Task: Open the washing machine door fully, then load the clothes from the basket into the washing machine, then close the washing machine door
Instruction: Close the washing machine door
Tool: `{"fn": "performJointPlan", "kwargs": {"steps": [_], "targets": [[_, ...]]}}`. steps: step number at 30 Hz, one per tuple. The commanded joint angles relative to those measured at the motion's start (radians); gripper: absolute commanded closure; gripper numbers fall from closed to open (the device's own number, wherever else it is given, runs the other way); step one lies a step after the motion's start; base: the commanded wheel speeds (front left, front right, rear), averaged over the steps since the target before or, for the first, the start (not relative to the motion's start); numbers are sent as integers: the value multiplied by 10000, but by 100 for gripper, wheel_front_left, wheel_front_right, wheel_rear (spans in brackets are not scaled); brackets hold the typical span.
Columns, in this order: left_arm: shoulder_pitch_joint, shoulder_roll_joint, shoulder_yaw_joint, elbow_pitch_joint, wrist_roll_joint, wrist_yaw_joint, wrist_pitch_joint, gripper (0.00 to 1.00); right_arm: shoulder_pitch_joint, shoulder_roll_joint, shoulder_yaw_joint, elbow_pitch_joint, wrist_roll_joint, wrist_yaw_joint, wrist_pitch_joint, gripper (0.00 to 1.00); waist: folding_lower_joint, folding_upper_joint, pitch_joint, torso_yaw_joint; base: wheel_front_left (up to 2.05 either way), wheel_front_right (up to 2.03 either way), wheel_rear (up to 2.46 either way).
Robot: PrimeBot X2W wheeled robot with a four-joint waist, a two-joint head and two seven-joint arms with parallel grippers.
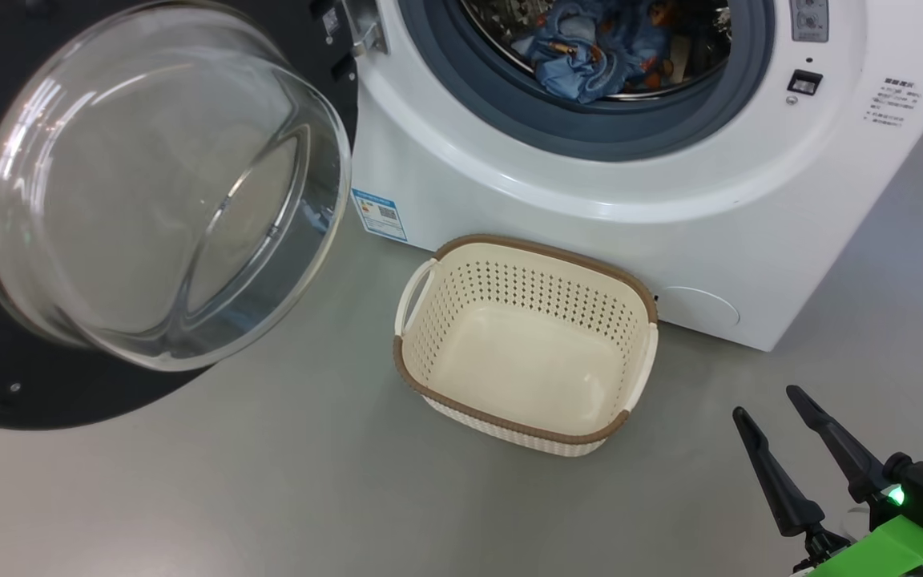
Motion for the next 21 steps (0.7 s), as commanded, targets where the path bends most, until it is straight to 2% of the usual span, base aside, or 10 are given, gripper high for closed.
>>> {"fn": "performJointPlan", "kwargs": {"steps": [1, 5, 9, 15, 21], "targets": [[-254, 829, 103, -29, -111, 81, 397, 100, -57, -222, 99, -255, 37, 29, -48, 0, -1, 0, 93, -93, 0, 0, 0], [-460, 1416, -99, 762, -465, 482, 1838, 100, -47, -224, 107, -297, 31, 29, -48, 0, -1, 0, 210, -195, 0, 0, 0], [-502, 1731, -253, 1075, -578, 760, 2634, 100, -62, -254, 73, -317, 43, 29, -48, 0, -1, 0, 323, -242, 0, 0, 0], [-406, 1709, -497, 1176, -796, 1097, 3582, 100, -65, -264, 110, -312, 48, 29, -48, 0, -1, 0, 365, -292, 0, 0, 0], [-204, 1620, -673, 1035, -794, 1398, 3982, 100, -120, -321, 127, -293, 76, 29, -48, 0, -1, 0, 348, -361, 0, 0, 0]]}}
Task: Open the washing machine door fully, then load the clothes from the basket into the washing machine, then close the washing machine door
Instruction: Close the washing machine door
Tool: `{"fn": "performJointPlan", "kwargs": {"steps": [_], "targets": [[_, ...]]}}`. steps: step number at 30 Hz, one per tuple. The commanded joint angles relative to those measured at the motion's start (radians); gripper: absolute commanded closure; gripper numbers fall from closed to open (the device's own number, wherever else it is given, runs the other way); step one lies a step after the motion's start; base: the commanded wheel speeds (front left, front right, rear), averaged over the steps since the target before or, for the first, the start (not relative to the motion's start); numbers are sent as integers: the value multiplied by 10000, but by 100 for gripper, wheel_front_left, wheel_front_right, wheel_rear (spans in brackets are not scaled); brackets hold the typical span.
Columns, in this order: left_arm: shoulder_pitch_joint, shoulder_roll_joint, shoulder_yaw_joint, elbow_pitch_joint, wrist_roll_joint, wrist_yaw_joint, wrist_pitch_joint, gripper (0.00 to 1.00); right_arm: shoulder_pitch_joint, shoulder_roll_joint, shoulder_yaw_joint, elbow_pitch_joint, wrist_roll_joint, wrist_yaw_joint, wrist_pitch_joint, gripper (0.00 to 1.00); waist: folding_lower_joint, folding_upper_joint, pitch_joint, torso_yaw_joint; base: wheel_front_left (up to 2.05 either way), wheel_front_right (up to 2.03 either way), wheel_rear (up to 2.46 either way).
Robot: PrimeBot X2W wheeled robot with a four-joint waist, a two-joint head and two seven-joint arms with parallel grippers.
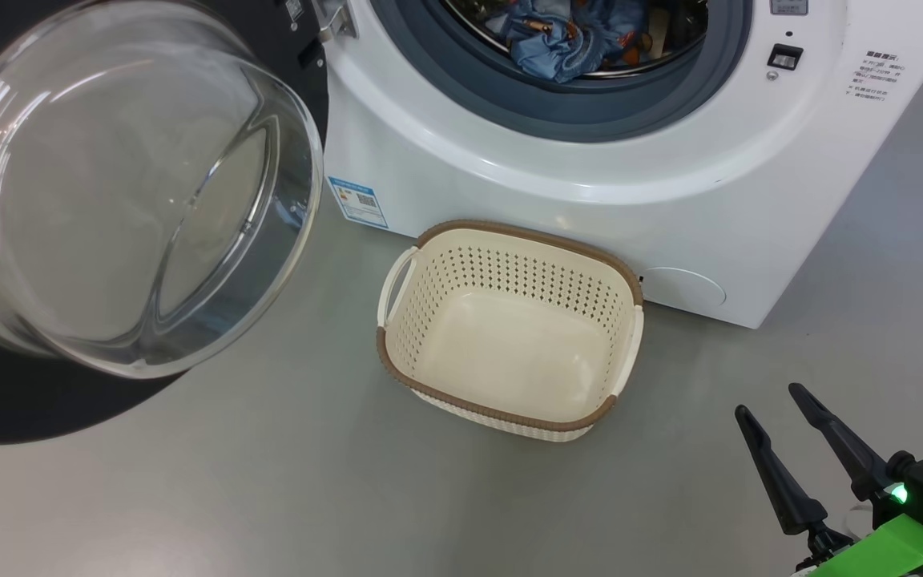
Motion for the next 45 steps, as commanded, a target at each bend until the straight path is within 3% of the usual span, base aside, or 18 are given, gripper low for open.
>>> {"fn": "performJointPlan", "kwargs": {"steps": [1, 22, 28, 45], "targets": [[-19, 653, 149, -327, -93, 25, 165, 100, -99, -250, 130, -243, 79, 29, -48, 0, 0, 0, -16, -12, 0, 0, 0], [919, 433, -1164, -2336, -479, -510, 2774, 100, 126, 30, 105, -137, 51, 29, -48, 0, 0, 0, -560, -58, 0, 0, 0], [1140, 362, -1485, -3117, -807, -856, 3539, 100, 161, 109, 112, -144, 39, 29, -48, 0, 0, 0, -711, -171, 0, 0, 0], [1516, -640, -2647, -5645, -1683, -1543, 4768, 100, 167, 229, -96, -185, -10, 29, -48, 0, 0, 0, -730, -776, 0, 0, 0]]}}
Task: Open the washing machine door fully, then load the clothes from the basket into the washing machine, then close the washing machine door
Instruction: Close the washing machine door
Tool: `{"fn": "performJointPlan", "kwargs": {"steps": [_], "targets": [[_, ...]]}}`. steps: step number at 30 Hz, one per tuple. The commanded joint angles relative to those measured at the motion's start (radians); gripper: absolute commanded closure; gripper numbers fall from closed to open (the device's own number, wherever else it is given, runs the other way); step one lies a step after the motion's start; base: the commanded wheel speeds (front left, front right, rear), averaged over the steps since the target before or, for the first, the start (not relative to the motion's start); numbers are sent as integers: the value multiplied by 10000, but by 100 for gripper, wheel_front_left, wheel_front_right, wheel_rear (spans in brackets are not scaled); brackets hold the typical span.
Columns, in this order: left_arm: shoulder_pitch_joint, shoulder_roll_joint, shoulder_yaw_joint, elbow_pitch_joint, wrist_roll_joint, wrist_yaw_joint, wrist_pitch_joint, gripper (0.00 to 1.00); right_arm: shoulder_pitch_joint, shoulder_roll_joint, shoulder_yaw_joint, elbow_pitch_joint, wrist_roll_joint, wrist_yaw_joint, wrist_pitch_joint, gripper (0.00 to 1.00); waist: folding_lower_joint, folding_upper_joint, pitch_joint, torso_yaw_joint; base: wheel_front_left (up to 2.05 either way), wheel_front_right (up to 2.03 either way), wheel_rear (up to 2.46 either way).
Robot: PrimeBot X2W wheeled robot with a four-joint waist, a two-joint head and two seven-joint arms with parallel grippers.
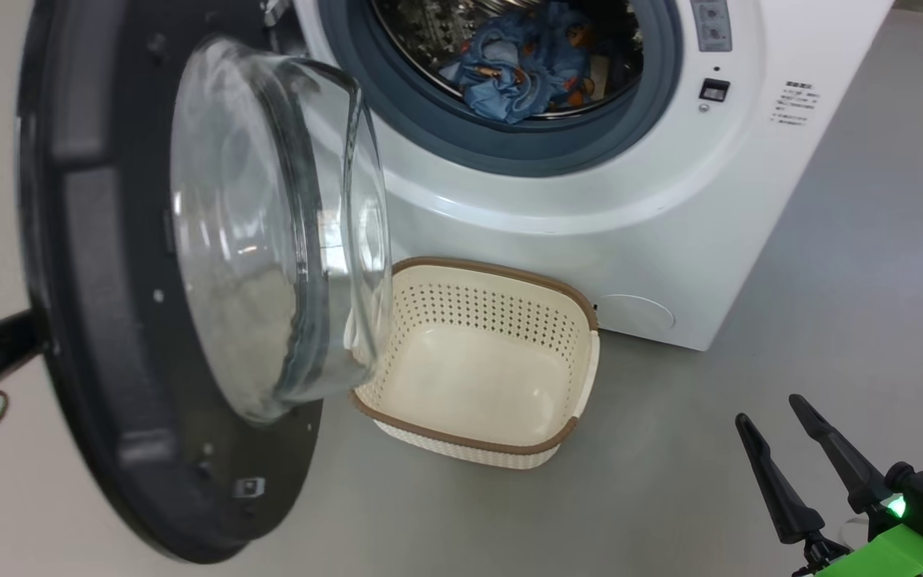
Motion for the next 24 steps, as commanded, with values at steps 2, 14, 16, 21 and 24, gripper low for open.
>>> {"fn": "performJointPlan", "kwargs": {"steps": [2, 14, 16, 21, 24], "targets": [[-292, 200, 103, -654, -237, -136, 202, 100, -103, -166, 118, -248, -14, 29, -48, 0, 0, -1, 36, -235, 0, 0, 0], [-1058, -741, -1163, -1359, 105, -233, 124, 100, -318, -48, -52, -284, -14, 29, -48, 0, 0, -1, 315, -1217, 0, 0, 0], [-1140, -813, -1262, -1327, 173, -239, 87, 100, -341, -42, -69, -283, -10, 29, -48, 0, 0, -1, 351, -1294, 0, 0, 0], [-1671, -1212, -1735, -978, 535, -282, -164, 100, -479, 13, -123, -297, -16, 29, -48, 0, 0, -1, 524, -1670, 0, 0, 0], [-2025, -1430, -1988, -632, 815, -321, -381, 100, -582, 61, -135, -311, -17, 29, -48, 0, 0, -1, 615, -1917, 0, 0, 0]]}}
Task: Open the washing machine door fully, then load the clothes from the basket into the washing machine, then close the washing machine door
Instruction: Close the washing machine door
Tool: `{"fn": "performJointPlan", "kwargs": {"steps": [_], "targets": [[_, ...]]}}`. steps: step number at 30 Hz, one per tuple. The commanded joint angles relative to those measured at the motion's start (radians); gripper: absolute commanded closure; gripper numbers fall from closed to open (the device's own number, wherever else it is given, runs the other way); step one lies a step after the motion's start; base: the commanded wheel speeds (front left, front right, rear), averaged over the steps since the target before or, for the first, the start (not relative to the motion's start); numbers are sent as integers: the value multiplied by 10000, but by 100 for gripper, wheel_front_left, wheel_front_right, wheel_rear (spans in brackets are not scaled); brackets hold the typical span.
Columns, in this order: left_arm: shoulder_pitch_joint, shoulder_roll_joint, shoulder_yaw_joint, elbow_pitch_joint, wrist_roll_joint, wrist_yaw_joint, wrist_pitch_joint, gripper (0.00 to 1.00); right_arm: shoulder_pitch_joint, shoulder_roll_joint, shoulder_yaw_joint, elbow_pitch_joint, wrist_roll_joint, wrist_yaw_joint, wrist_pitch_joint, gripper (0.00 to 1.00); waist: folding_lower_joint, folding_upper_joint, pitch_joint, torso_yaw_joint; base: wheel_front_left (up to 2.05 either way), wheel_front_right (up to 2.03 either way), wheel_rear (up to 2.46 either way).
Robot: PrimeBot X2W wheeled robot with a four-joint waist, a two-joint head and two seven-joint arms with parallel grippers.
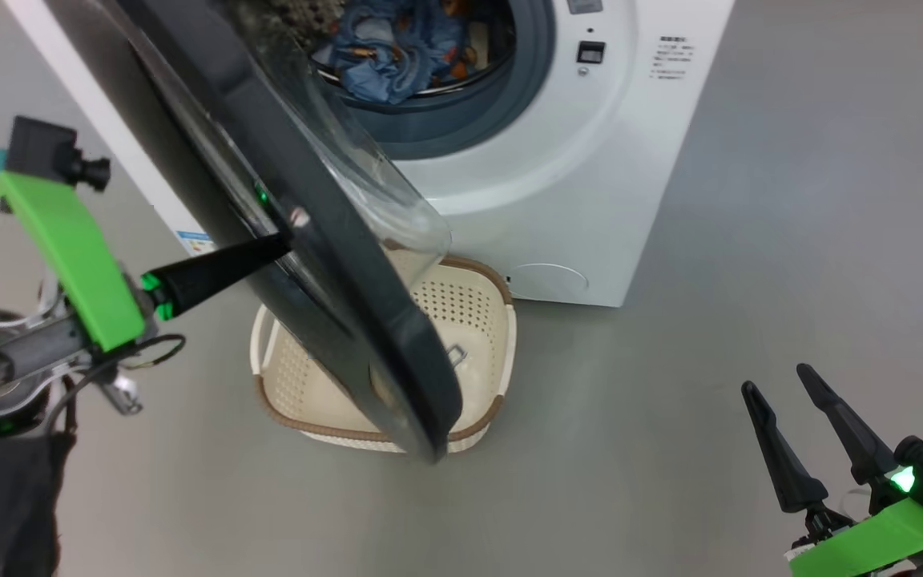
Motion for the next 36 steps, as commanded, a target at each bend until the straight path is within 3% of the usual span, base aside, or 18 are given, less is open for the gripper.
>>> {"fn": "performJointPlan", "kwargs": {"steps": [1, 8, 15, 23, 32, 34, 36], "targets": [[-549, 215, 252, -186, 123, -133, -98, 100, -184, -129, 164, -259, -16, 27, -48, 0, -1, 0, 156, -264, 0, 0, 0], [-1516, -295, -38, 828, 651, -238, -866, 100, -391, -14, 151, -246, -7, 27, -48, 0, -1, 0, 377, -836, 0, 0, 0], [-2271, -396, -186, 1922, 1146, -348, -1600, 100, -543, 71, 244, -199, 1, 27, -48, 0, -1, 0, 479, -1271, 0, 0, 0], [-2183, -229, -213, 2401, 1082, -413, -1974, 100, -366, 152, 117, -133, -16, 27, -48, 0, -1, 0, 233, -1236, 0, 0, 0], [-873, 274, -237, 2015, 1213, -426, -2501, 99, -50, 158, 120, -89, -52, 27, -48, 0, -1, 0, -262, -914, 0, 0, 0], [-502, 369, -238, 1909, 1247, -427, -2717, 90, 13, 152, 142, -82, -54, 27, -48, 0, -1, 0, -355, -878, 0, 0, 0], [-123, 455, -219, 1839, 1290, -427, -2985, 64, 63, 138, 161, -76, -49, 27, -48, 0, -1, 0, -421, -864, 0, 0, 0]]}}
